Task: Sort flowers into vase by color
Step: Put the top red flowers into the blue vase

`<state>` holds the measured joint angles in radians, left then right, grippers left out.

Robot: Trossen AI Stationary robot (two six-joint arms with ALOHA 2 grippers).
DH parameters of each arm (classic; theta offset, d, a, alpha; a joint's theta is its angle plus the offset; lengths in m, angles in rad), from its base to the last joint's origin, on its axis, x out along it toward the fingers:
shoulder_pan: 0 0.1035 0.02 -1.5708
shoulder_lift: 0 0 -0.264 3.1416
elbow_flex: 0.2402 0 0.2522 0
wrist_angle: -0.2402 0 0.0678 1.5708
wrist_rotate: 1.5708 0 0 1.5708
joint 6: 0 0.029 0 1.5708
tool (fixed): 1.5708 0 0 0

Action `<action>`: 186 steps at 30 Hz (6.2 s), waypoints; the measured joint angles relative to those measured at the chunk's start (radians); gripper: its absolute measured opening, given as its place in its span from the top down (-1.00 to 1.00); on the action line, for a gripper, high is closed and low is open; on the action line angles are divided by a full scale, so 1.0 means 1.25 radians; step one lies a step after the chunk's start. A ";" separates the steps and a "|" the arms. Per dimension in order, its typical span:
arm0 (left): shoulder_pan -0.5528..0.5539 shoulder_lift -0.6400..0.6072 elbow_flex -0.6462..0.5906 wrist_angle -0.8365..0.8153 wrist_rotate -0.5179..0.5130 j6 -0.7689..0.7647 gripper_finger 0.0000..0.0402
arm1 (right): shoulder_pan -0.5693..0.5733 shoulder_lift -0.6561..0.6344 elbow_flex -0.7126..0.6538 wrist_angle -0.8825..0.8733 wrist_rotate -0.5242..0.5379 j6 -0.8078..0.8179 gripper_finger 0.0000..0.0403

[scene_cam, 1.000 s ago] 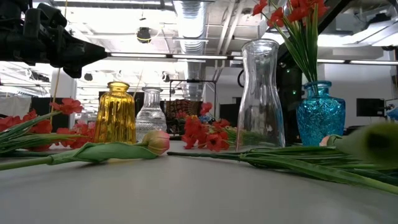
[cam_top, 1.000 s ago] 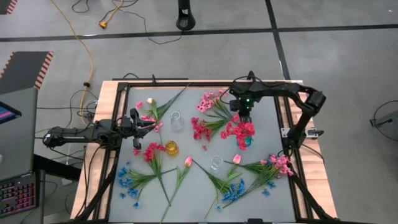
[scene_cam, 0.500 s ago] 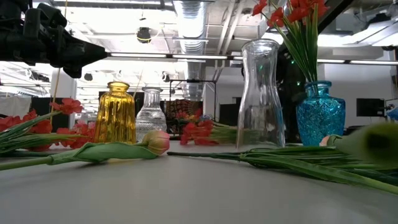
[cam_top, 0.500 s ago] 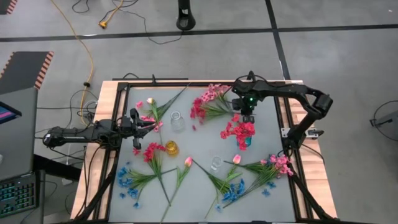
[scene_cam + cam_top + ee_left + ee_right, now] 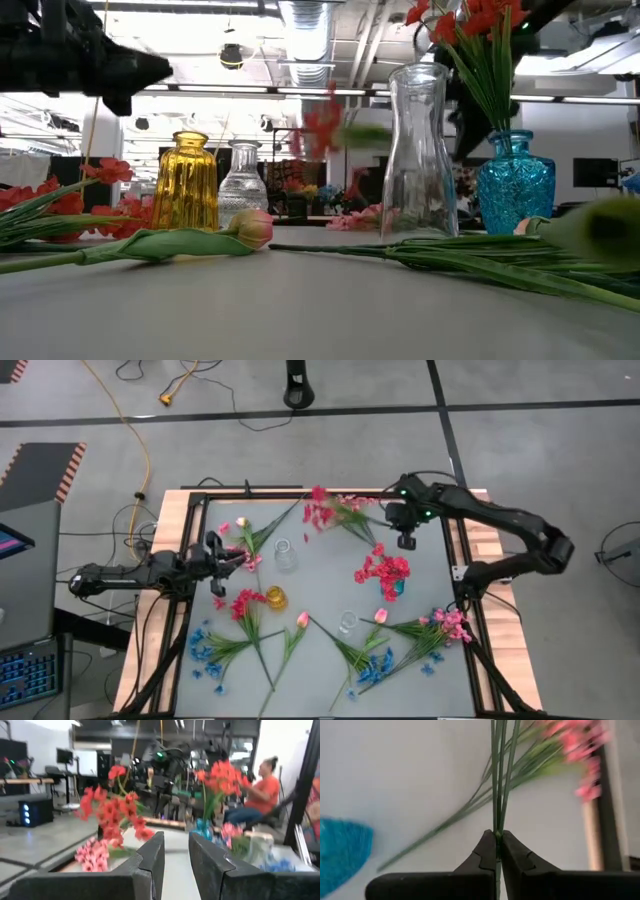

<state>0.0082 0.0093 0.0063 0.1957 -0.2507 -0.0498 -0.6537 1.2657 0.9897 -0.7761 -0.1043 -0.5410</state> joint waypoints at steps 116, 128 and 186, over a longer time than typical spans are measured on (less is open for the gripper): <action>0.155 1.460 1.129 0.307 0.244 -0.059 0.99 | 0.178 -0.358 0.001 0.145 0.127 0.224 0.02; 0.164 1.459 1.128 0.301 0.279 -0.069 1.00 | 0.177 -0.444 0.001 -0.054 0.129 0.247 0.04; 0.135 1.553 1.333 -0.053 0.470 -0.054 1.00 | 0.176 -0.389 0.001 -0.062 0.125 0.315 0.04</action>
<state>0.1764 1.9503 1.6726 0.1291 0.3367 -0.1178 -0.4335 0.7788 0.9909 -0.8539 0.0525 -0.1474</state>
